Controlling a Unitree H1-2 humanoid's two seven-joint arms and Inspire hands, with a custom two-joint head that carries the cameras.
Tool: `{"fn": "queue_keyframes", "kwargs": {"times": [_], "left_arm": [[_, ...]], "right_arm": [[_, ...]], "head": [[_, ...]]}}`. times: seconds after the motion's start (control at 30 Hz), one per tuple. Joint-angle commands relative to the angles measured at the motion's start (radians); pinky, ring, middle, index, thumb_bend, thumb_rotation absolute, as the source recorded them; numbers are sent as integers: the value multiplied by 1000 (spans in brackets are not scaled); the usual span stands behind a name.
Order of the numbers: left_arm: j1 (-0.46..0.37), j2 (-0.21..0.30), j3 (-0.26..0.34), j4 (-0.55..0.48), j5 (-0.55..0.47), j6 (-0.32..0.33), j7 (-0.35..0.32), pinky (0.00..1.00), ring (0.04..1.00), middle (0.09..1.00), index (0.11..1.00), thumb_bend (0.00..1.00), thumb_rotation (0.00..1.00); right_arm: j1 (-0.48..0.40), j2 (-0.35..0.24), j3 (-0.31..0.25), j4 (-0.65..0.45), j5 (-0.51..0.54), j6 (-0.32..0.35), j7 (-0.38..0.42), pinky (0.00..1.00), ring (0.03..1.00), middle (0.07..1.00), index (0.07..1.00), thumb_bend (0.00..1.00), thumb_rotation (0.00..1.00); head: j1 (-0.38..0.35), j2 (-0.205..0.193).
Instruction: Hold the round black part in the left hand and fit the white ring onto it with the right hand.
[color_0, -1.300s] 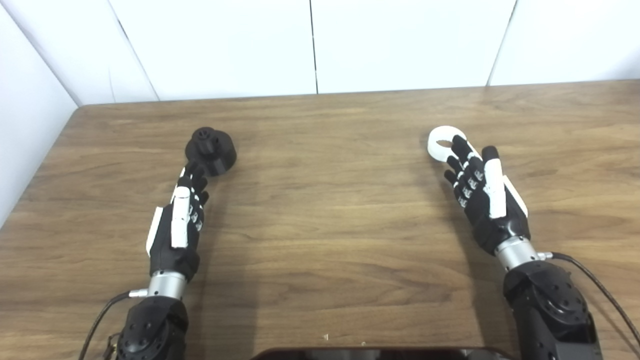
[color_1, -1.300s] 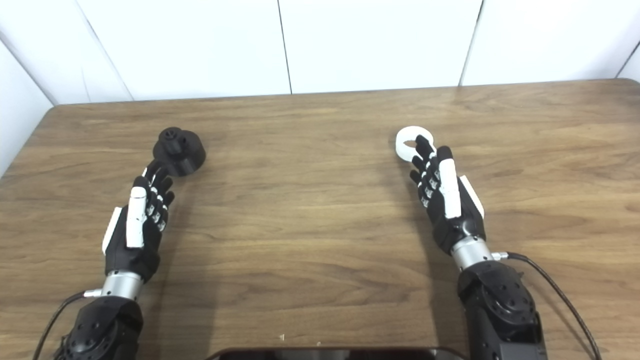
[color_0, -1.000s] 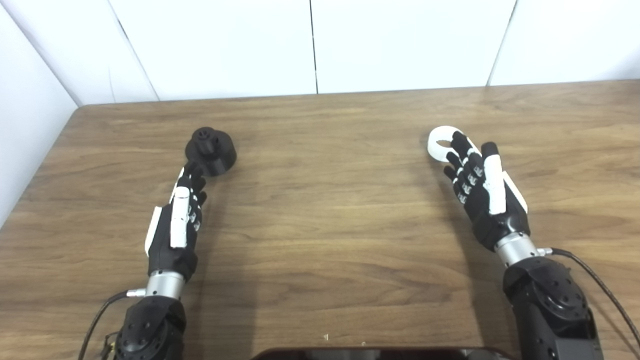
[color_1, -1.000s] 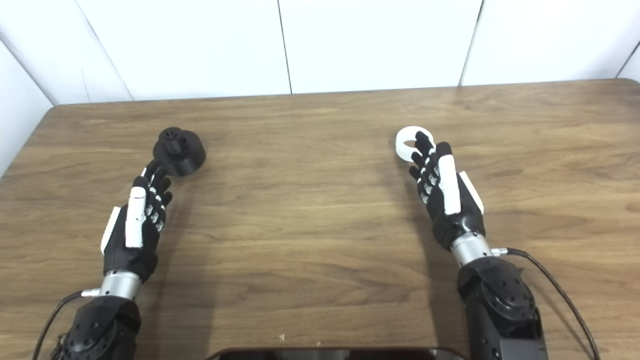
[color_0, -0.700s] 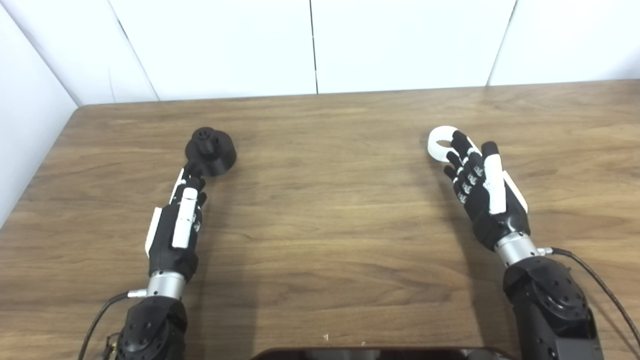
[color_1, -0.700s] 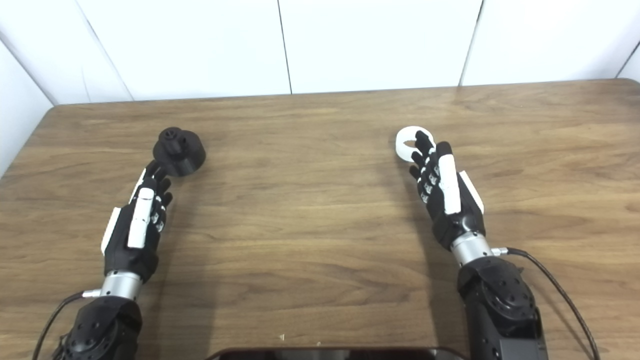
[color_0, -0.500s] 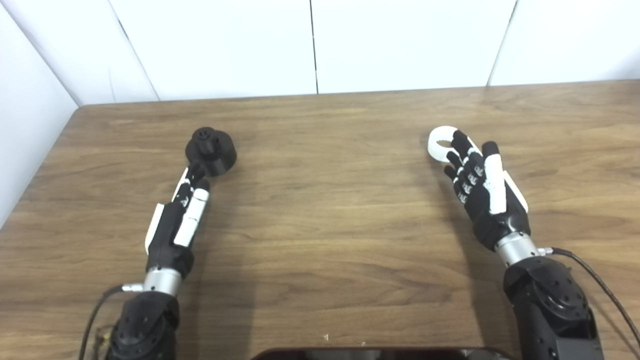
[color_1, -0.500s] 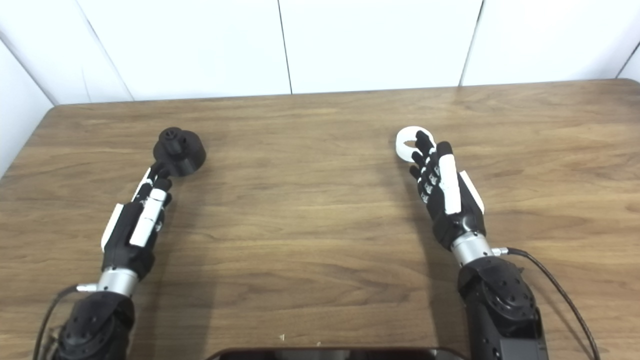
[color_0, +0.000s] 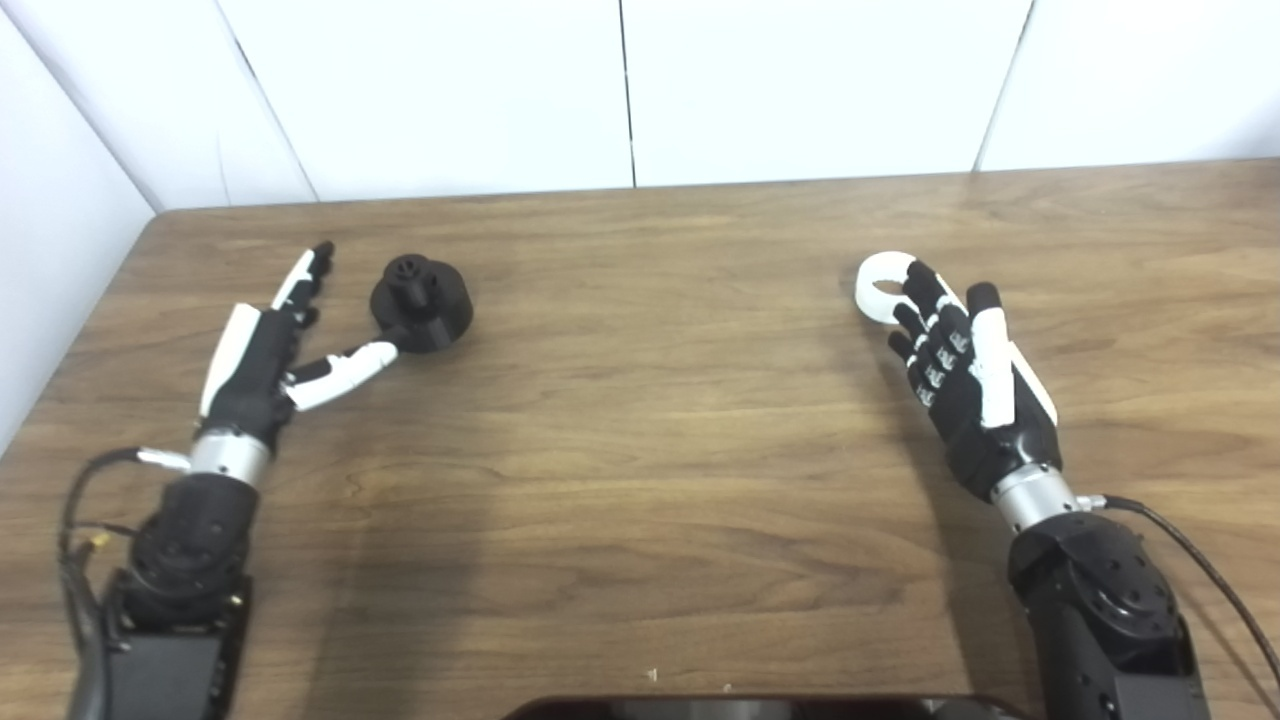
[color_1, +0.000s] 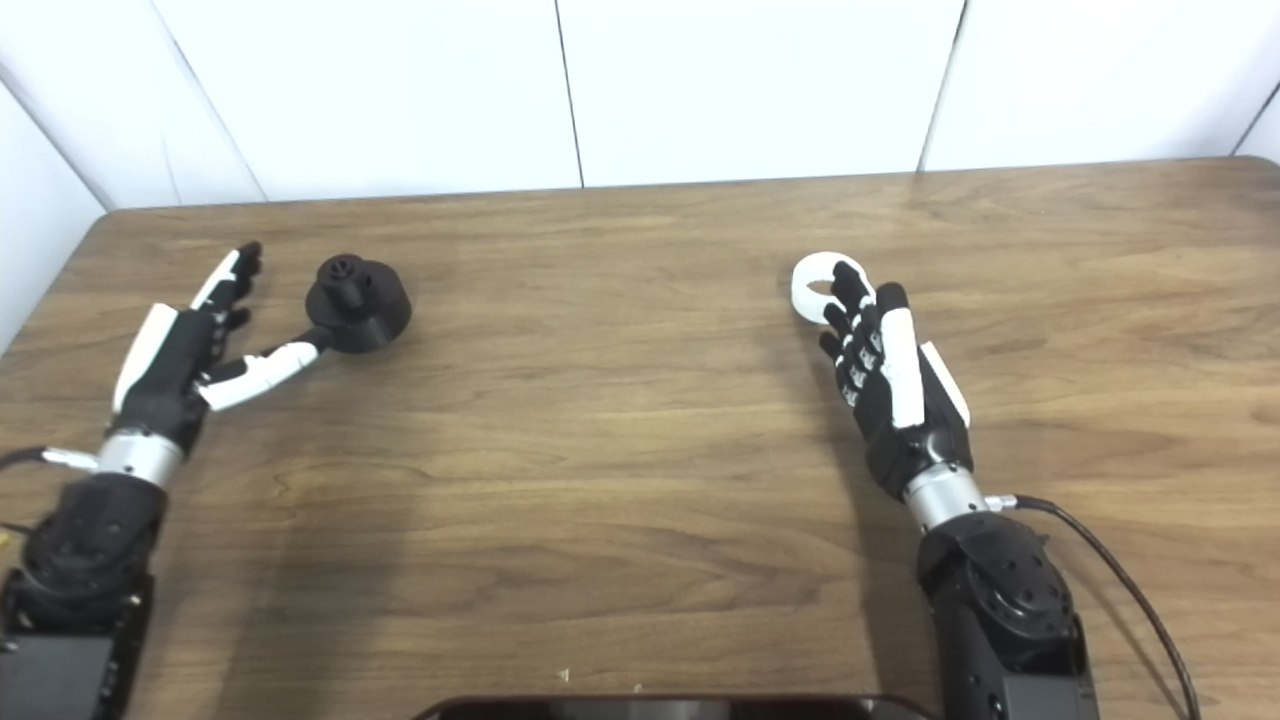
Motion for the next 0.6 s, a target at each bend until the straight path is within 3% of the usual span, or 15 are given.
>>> {"fn": "queue_keyframes", "kwargs": {"times": [0.0,0.17,0.3,0.57], "left_arm": [[-62,67,-10,2,47,6,-19,938,998,1000,992,842,363],[-101,123,-54,19,114,46,-57,928,999,1000,1000,934,384],[-134,158,-94,54,165,65,-90,921,1000,1000,1000,979,341],[-185,214,-148,125,216,19,-138,960,1000,1000,978,1000,304]], "right_arm": [[-41,4,5,-21,-3,-28,6,1000,1000,1000,960,636,1000],[-43,6,13,-18,-21,-32,-2,1000,1000,1000,954,642,1000],[-44,8,12,-13,-21,-35,3,1000,1000,1000,953,657,1000],[-40,5,8,-17,-21,-40,4,1000,1000,999,953,643,1000]], "head": [[4,1],[5,-3],[1,-5],[-4,-11]]}}
